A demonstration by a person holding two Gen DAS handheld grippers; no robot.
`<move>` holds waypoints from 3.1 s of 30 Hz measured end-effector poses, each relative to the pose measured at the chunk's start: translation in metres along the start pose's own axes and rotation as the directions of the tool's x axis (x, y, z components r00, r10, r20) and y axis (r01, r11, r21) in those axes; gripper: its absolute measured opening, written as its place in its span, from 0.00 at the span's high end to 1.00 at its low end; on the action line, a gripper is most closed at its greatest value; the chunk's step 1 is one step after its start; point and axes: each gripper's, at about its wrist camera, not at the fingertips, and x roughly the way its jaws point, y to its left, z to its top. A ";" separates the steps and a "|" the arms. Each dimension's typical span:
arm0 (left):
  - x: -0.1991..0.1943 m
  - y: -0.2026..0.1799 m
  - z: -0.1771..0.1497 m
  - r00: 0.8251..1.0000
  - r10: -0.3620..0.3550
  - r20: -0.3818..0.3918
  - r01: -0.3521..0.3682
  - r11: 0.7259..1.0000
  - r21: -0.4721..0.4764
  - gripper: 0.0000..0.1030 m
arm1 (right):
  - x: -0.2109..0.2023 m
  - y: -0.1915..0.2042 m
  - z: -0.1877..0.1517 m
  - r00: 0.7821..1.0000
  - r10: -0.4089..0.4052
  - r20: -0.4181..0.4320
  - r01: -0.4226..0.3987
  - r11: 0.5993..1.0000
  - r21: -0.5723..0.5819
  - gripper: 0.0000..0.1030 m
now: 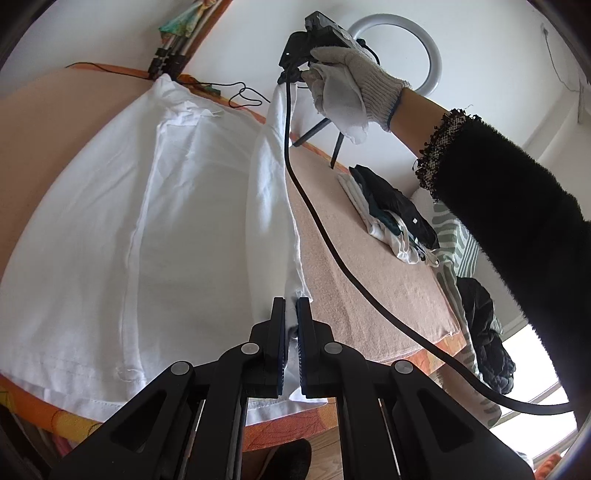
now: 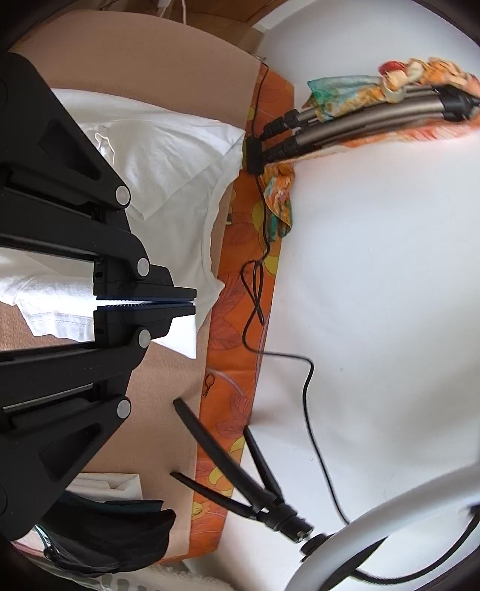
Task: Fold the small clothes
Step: 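Fold that side over the middle with both tools and open them, then grasp the hem of the folded shirt strip with both tools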
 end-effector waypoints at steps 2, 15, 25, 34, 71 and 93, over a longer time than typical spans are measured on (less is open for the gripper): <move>-0.003 0.009 -0.001 1.000 0.010 0.005 -0.010 0.999 -0.031 0.96 | 0.006 0.027 0.003 1.000 -0.017 -0.010 0.016 0.999 -0.051 0.98; -0.011 0.033 -0.006 0.997 0.072 -0.015 -0.073 0.995 -0.069 0.94 | 0.054 0.126 0.007 0.993 0.065 -0.103 -0.080 0.986 -0.147 0.98; -0.050 0.022 -0.003 0.990 0.135 0.032 -0.136 0.989 0.050 0.62 | -0.024 0.082 -0.013 0.961 0.278 0.003 -0.278 0.960 -0.030 0.48; -0.046 0.040 0.012 0.994 0.096 -0.053 -0.092 0.994 0.061 0.62 | 0.000 0.054 -0.078 0.965 0.189 -0.183 -0.193 0.981 -0.005 0.48; -0.038 0.061 0.052 0.957 0.042 -0.288 -0.009 0.993 0.114 0.59 | -0.168 0.014 -0.361 0.911 0.379 -0.166 -0.339 0.913 0.226 0.52; -0.018 0.054 0.037 0.931 -0.030 -0.363 0.058 0.996 0.065 0.97 | -0.166 0.040 -0.388 0.927 0.348 -0.139 -0.331 0.935 0.129 0.96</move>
